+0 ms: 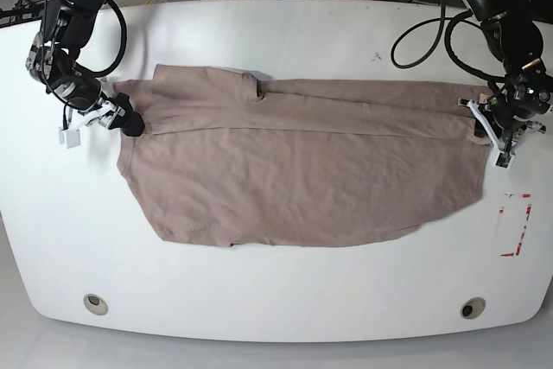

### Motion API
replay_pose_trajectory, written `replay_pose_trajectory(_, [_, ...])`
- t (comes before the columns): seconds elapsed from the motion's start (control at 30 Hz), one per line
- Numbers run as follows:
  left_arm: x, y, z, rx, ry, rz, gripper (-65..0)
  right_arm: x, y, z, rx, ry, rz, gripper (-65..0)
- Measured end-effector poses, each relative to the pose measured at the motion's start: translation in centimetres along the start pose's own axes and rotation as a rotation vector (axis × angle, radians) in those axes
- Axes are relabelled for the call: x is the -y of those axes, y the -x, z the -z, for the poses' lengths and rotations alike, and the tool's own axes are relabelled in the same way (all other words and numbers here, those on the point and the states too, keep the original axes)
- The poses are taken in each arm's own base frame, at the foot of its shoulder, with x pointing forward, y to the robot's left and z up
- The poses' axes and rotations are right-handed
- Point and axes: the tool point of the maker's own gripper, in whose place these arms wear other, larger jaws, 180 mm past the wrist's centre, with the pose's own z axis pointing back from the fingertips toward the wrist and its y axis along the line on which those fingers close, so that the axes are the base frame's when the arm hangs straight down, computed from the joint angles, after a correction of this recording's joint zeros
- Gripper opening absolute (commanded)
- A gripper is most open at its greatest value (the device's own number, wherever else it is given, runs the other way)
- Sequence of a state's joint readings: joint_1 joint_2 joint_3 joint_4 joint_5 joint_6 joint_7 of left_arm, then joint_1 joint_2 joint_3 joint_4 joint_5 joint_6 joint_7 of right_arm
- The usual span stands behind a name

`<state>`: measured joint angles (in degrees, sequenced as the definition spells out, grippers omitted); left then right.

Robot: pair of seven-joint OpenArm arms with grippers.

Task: Fold the T-shirt properly
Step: 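Fold the held shirt edge over onto the shirt with both grippers, then release and regrasp the folded shirt edge with the right gripper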

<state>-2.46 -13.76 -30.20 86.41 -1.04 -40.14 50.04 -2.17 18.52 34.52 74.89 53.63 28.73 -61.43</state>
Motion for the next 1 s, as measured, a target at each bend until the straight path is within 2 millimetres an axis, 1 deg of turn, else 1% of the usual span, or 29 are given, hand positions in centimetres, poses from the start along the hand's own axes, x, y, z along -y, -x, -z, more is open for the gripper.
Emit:
replay_pose_trajectory(0.07, [-0.2, -0.1, -0.1, 0.0, -0.008, 0.005, -32.1, -0.4, 0.1, -1.0, 0.014, -0.02, -0.006, -15.2])
replay_pose_trajectory(0.1, [-0.3, 0.0, -0.1, -0.005, -0.012, 0.007, -31.2, -0.5, 0.3, -1.5, 0.021, -0.026, -0.004, -16.0])
replay_pose_trajectory(0.17, [-0.4, 0.2, -0.1, -0.013, -0.016, 0.008, -31.2, -0.4, 1.6, -2.8, 0.017, -0.028, 0.006, -17.4])
replay_pose_trajectory(0.2, [-0.4, 0.2, -0.2, -0.012, -0.019, 0.011, -31.2, -0.5, 2.1, -3.2, 0.011, -0.032, 0.007, -18.5])
replay_pose_trajectory(0.27, [-0.5, -0.3, -0.7, 0.0, -0.031, 0.024, -31.2, -0.7, 3.6, -3.8, -0.011, -0.039, 0.016, -20.6])
replay_pose_trajectory(0.33, [-0.8, -1.3, -1.3, 0.027, -0.05, 0.04, -31.2, -0.8, 4.8, -4.2, -0.028, -0.04, 0.023, -22.7])
replay_pose_trajectory(0.4, [-0.9, -1.6, -1.7, 0.041, -0.059, 0.049, -31.2, -0.8, 5.7, -4.4, -0.038, -0.042, 0.04, -24.4])
replay_pose_trajectory(0.43, [-0.9, -1.6, -1.8, 0.047, -0.059, 0.052, -31.2, -0.8, 6.3, -4.4, -0.041, -0.044, 0.052, -25.0])
replay_pose_trajectory(0.5, [-0.6, -0.8, -1.7, 0.03, -0.053, 0.052, -31.2, -1.0, 7.2, -4.2, -0.049, -0.046, 0.071, -25.7])
replay_pose_trajectory(0.57, [-0.2, 0.5, -1.6, -0.001, -0.042, 0.051, -31.2, -1.3, 8.1, -3.7, -0.058, -0.051, 0.089, -25.5])
replay_pose_trajectory(0.67, [0.0, 1.2, -1.5, -0.023, -0.039, 0.052, -31.2, -1.6, 8.5, -3.1, -0.056, -0.055, 0.095, -25.5])
replay_pose_trajectory(0.77, [0.1, 1.2, -1.5, -0.017, -0.035, 0.056, -31.2, -2.0, 8.6, -2.5, -0.043, -0.053, 0.09, -25.5])
replay_pose_trajectory(0.8, [0.5, 1.2, -1.4, -0.022, -0.025, 0.068, -31.2, -2.3, 8.4, -2.2, -0.039, -0.061, 0.089, -25.5])
replay_pose_trajectory(0.87, [1.2, 1.5, -1.2, -0.03, -0.009, 0.079, -31.2, -3.0, 8.9, -1.6, -0.062, -0.08, 0.079, -25.7])
replay_pose_trajectory(0.9, [1.5, 1.6, -1.1, -0.033, -0.003, 0.083, -31.2, -3.7, 9.2, -1.1, -0.078, -0.097, 0.07, -25.8])
replay_pose_trajectory(0.97, [1.6, 1.8, -1.1, -0.037, 0.0, 0.083, -31.2, -4.6, 9.8, -0.5, -0.097, -0.122, 0.067, -26.2])
replay_pose_trajectory(1.0, [1.6, 1.9, -1.1, -0.039, 0.0, 0.083, -31.2, -4.9, 9.9, -0.4, -0.101, -0.129, 0.067, -28.2])
